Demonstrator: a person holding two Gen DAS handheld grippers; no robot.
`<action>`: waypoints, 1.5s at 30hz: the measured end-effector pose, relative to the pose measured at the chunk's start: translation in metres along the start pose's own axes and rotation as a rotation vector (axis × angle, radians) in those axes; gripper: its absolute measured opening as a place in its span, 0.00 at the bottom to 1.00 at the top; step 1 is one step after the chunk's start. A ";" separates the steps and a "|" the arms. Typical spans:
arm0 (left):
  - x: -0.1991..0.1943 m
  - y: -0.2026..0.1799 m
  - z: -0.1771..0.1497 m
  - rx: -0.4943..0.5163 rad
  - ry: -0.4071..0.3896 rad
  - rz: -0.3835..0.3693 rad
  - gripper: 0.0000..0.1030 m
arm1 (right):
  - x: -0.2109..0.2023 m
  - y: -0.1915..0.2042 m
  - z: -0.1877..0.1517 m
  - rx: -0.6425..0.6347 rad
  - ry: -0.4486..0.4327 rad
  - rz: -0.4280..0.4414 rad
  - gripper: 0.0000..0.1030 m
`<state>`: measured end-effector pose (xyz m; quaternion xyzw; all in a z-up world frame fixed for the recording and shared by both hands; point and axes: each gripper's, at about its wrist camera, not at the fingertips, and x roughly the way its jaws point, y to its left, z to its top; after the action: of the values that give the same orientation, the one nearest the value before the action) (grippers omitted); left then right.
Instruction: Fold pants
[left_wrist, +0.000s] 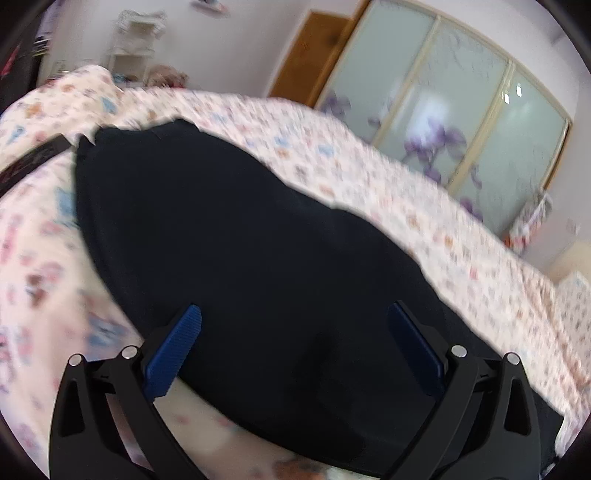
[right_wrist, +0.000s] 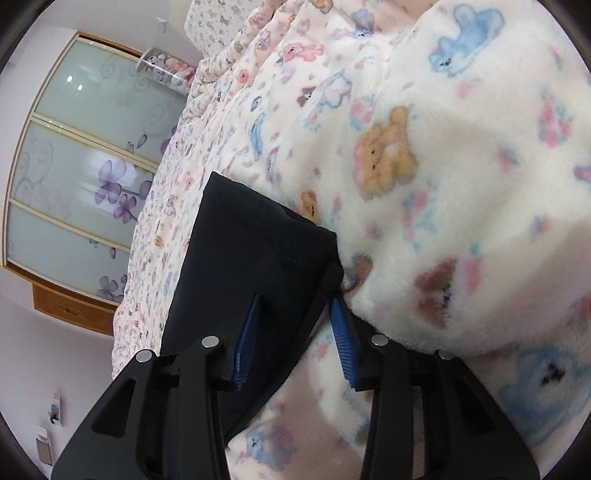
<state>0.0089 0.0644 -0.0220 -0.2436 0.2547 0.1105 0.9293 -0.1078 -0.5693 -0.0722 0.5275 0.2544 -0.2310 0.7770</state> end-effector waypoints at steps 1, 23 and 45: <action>-0.007 0.006 0.005 -0.012 -0.029 -0.006 0.98 | 0.000 0.000 0.000 -0.004 -0.001 0.001 0.41; 0.049 0.178 0.103 -0.471 0.321 -0.348 0.97 | 0.007 0.027 -0.011 -0.154 -0.006 -0.063 0.72; 0.076 0.202 0.116 -0.547 0.330 -0.196 0.11 | 0.010 0.032 -0.012 -0.176 -0.005 -0.074 0.75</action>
<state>0.0555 0.3031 -0.0547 -0.5220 0.3381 0.0439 0.7818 -0.0819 -0.5477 -0.0601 0.4467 0.2910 -0.2376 0.8120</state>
